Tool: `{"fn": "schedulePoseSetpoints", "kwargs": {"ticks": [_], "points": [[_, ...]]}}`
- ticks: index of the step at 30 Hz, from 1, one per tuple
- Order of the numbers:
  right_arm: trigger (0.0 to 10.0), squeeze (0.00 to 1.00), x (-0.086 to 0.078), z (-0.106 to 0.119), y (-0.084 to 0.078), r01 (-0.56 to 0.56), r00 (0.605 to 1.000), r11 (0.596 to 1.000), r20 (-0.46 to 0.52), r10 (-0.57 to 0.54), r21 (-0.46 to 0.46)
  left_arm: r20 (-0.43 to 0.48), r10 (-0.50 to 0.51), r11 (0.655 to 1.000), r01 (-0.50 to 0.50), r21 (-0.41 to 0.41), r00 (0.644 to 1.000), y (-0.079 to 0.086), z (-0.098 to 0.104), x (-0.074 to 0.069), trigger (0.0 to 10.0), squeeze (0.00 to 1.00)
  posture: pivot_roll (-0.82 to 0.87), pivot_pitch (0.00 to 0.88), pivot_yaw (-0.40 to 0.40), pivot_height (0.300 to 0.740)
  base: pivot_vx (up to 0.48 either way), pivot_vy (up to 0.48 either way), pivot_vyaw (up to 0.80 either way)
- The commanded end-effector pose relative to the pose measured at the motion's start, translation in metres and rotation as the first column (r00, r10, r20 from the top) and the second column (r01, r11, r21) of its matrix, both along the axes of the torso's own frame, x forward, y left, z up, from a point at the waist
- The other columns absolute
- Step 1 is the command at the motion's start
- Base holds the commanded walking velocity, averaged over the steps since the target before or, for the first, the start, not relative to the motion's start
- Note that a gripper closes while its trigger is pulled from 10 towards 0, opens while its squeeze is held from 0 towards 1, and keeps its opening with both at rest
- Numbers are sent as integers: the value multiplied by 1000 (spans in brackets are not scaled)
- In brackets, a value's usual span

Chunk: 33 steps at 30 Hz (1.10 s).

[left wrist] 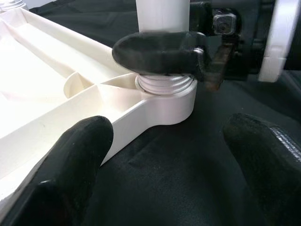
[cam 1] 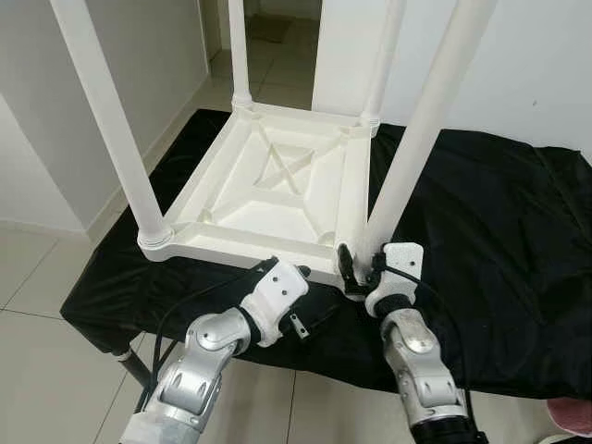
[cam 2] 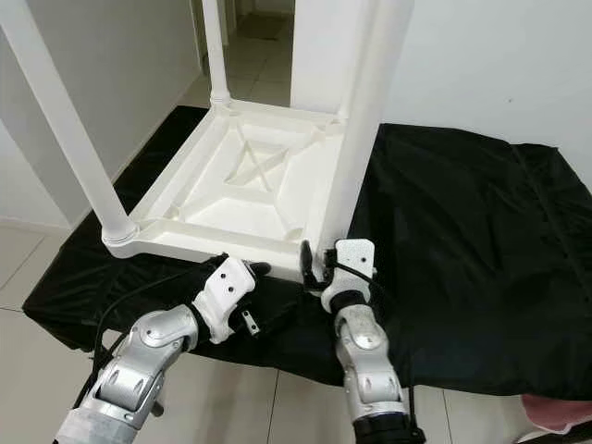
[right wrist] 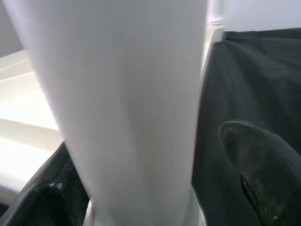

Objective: Building children table

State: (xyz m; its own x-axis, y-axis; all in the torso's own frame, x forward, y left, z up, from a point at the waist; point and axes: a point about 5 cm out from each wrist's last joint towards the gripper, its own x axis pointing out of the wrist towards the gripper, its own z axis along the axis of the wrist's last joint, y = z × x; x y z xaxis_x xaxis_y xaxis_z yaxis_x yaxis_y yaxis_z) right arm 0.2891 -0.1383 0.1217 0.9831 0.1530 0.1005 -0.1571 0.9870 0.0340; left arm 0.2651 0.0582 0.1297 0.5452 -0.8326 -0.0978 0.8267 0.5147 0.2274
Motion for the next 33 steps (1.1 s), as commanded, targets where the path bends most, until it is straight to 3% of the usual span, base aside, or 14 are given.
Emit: {"fn": "schedulePoseSetpoints", "kwargs": {"ticks": [1,6,10,11,15,16,17,18,19,20,21,22,23,33], "points": [[10000,0,-2,-2,0,-40,999,999,1,40,15,10,67,998,-67,-5,998,2,1,3,10000,0,-11,15,-11,740,0,0,0],[10000,0,3,5,-24,-190,981,979,36,193,-72,9,58,998,-58,-6,998,0,1,4,10000,0,-23,15,-1,740,0,0,0],[10000,0,6,7,-27,-265,963,960,26,269,-92,12,56,998,-56,-2,998,0,1,5,10000,0,-26,14,0,740,0,0,0],[10000,0,9,8,-27,-327,944,938,9,330,-113,15,55,999,-55,0,998,1,2,6,10000,0,-26,14,0,740,0,0,0],[10000,0,13,8,-25,-369,928,920,-6,372,-131,16,55,998,-55,1,998,1,2,6,10000,0,-21,8,1,740,0,0,0],[9373,0,15,8,-23,-385,922,912,-13,388,-141,17,56,998,-56,2,998,1,2,6,10000,0,-21,8,1,740,0,0,0],[9373,0,16,8,-23,-400,915,904,-17,402,-148,18,57,998,-57,2,998,2,2,6,10000,0,-21,8,1,740,0,0,0],[8235,0,18,8,-21,-417,908,894,-23,419,-162,19,59,998,-59,2,998,2,2,7,10000,0,-21,8,1,740,0,0,0],[8235,0,18,8,-21,-417,908,894,-23,419,-162,19,59,998,-59,2,998,2,2,7,10000,0,-21,8,1,740,0,0,0],[4667,0,20,7,-20,-439,897,882,-32,440,-173,20,61,998,-61,3,998,3,2,7,10000,0,-21,8,1,740,0,0,0],[2275,0,22,6,-20,-451,891,873,-39,452,-185,21,63,998,-63,4,998,3,2,7,10000,0,-10,3,-3,740,0,0,0],[2275,0,22,6,-20,-451,891,873,-39,452,-185,21,63,998,-63,4,998,3,2,7,10000,0,-10,3,-3,740,0,0,0],[0,0,23,5,-19,-463,885,866,-49,463,-189,22,65,998,-65,4,998,4,3,7,10000,0,-10,3,-3,740,0,0,0],[0,0,24,-3,-21,-508,861,848,-81,501,-154,26,79,997,-79,1,997,5,4,7,10000,0,6,3,-16,740,0,0,0]]}}
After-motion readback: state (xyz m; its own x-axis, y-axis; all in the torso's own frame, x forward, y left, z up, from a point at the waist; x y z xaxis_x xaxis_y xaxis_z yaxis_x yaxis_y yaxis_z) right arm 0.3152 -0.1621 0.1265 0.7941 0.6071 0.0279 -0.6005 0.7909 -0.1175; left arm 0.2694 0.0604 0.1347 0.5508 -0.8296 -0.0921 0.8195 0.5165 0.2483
